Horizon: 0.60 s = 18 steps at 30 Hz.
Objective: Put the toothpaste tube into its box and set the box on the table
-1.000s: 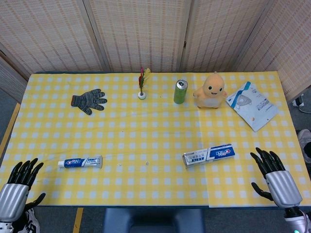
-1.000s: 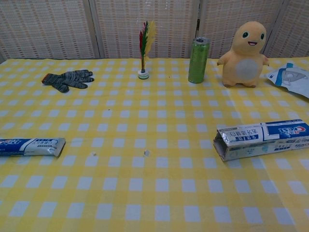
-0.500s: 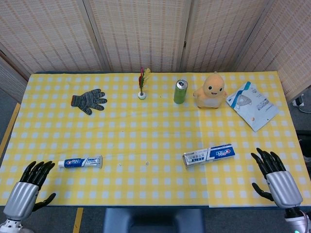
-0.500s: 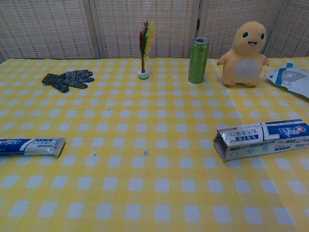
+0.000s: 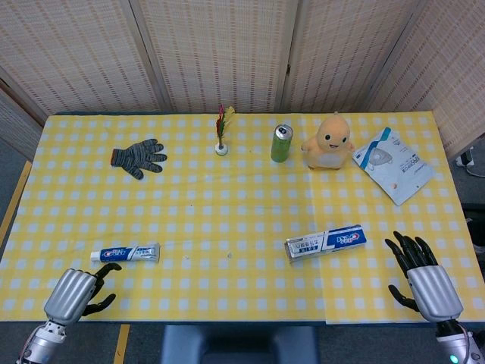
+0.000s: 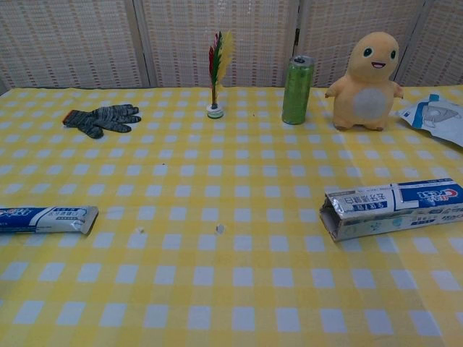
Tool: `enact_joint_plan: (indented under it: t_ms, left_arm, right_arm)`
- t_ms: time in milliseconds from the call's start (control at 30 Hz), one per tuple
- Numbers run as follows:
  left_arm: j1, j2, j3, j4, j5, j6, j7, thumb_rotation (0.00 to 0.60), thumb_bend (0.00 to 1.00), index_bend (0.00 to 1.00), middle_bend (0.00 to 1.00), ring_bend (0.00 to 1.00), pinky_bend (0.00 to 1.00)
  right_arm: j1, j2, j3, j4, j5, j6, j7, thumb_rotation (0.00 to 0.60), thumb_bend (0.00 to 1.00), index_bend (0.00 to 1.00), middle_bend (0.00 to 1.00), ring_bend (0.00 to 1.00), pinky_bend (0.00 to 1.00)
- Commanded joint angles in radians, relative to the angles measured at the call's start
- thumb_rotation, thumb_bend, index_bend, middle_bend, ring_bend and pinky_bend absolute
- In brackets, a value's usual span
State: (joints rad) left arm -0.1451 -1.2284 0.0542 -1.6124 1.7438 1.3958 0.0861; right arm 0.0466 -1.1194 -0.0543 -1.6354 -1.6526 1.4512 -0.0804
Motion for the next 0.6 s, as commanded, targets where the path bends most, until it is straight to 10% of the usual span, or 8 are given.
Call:
enact_joint_plan:
  t_ms: [33, 600]
  left_arm:
    - [-0.058, 0.033, -0.026, -0.086, -0.111, -0.128, 0.010, 0.600, 0.28, 0.37, 1.00, 1.00, 1.00]
    - [-0.230, -0.004, -0.127, -0.089, -0.407, -0.394, 0.056, 0.600, 0.29, 0.36, 1.00, 1.00, 1.00]
  right_arm:
    - [0.005, -0.002, 0.000, -0.002, 0.007, -0.012, -0.006, 0.600, 0.31, 0.00, 0.00, 0.00, 0.00]
    - [0.021, -0.004, 0.013, -0.008, 0.055, -0.049, -0.013, 0.600, 0.31, 0.00, 0.00, 0.00, 0.00]
